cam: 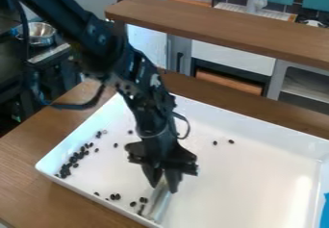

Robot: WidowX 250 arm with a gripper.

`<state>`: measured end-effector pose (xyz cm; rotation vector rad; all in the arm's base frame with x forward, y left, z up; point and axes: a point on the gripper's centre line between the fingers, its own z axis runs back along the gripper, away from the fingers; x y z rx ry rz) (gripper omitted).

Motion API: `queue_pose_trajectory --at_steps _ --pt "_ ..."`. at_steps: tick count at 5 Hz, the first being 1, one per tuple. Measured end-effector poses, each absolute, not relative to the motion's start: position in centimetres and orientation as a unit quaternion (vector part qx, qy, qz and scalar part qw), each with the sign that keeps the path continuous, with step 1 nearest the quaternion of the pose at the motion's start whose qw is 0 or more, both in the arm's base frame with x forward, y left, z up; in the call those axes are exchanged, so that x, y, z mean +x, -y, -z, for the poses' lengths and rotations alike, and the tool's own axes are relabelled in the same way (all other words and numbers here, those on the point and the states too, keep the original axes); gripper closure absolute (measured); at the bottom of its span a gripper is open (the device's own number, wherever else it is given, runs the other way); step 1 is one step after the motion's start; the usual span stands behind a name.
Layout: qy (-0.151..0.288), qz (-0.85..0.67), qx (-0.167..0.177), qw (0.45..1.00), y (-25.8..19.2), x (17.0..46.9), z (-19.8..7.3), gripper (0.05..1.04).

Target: Sweep into pile

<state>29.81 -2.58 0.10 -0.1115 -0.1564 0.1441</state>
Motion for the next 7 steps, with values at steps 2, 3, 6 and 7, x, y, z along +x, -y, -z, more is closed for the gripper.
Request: queue_pose_trajectory --at_steps 2,3,6,7 --pt "0.068 -0.068 -0.041 0.995 -1.5 29.5 0.0 0.739" --pt "0.07 -0.066 -0.036 0.995 -3.5 29.3 0.0 0.739" --pt "0.06 -0.048 -0.019 0.997 -8.3 27.7 -1.0 0.739" --pt "0.057 -0.06 -0.034 0.996 -7.5 27.7 -1.7 0.738"
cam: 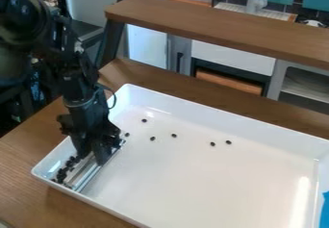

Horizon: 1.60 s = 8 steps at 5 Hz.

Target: Sweep into pile

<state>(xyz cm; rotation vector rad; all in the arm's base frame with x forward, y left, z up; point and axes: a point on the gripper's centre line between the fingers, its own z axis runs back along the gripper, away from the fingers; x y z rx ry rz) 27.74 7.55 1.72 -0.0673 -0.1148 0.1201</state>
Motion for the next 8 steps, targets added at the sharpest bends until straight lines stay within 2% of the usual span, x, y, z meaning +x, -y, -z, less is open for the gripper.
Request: queue_pose_trajectory --at_steps 2,3,4,5,7,8 --pt "0.084 -0.058 -0.12 0.988 1.1 32.3 -6.2 0.739" --pt "0.09 -0.065 -0.109 0.988 5.8 34.2 -6.2 0.738" --pt "0.078 -0.058 -0.086 0.992 10.5 35.6 -4.2 0.738" --pt "0.066 -0.067 -0.062 0.994 12.5 37.4 -2.0 0.739" --pt "0.072 -0.095 -0.061 0.991 12.3 40.6 -1.4 0.739" --pt "0.061 -0.113 -0.069 0.989 9.8 40.6 -0.7 0.738"
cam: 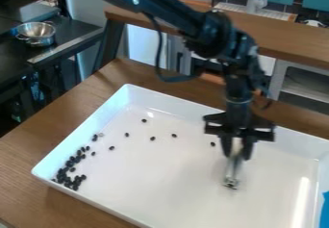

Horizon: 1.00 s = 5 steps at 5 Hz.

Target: Sweep into pile

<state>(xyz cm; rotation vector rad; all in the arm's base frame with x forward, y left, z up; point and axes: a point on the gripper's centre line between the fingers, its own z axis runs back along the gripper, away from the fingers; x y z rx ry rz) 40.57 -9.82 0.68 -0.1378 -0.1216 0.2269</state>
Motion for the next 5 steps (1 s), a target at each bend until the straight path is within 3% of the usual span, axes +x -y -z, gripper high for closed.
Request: queue_pose_trajectory --at_steps 2,5 --pt "0.093 -0.126 -0.079 0.984 4.5 38.5 -0.2 0.738" --pt "0.105 -0.183 -0.095 0.973 -5.6 36.1 -0.4 0.738"
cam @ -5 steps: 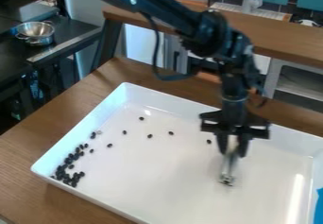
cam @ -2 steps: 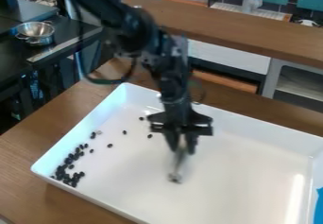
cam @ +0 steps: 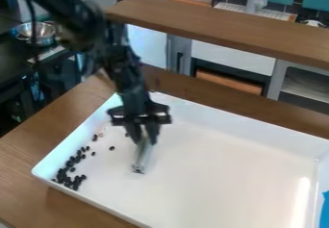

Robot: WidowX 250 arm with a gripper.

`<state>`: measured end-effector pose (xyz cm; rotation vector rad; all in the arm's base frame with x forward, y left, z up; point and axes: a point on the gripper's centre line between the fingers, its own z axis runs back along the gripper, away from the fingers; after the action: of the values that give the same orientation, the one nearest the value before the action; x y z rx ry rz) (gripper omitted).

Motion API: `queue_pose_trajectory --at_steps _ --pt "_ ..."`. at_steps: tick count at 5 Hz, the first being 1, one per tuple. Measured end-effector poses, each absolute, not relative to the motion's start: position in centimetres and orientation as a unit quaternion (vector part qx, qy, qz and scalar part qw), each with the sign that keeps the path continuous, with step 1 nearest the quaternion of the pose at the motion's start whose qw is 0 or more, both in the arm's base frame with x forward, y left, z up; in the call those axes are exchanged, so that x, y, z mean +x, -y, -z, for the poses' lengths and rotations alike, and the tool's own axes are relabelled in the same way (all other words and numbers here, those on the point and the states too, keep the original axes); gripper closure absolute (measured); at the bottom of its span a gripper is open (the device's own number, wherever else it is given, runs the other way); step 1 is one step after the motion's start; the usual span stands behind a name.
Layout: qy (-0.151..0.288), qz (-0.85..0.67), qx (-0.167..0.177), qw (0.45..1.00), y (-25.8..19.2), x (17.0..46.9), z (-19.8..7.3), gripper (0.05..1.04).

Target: Sweep into pile

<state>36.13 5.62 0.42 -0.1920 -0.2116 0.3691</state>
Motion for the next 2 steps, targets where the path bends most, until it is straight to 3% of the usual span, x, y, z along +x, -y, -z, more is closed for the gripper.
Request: queue_pose_trajectory --at_steps 2 --pt "0.11 -0.225 -0.077 0.965 -11.6 35.7 -0.2 0.739"
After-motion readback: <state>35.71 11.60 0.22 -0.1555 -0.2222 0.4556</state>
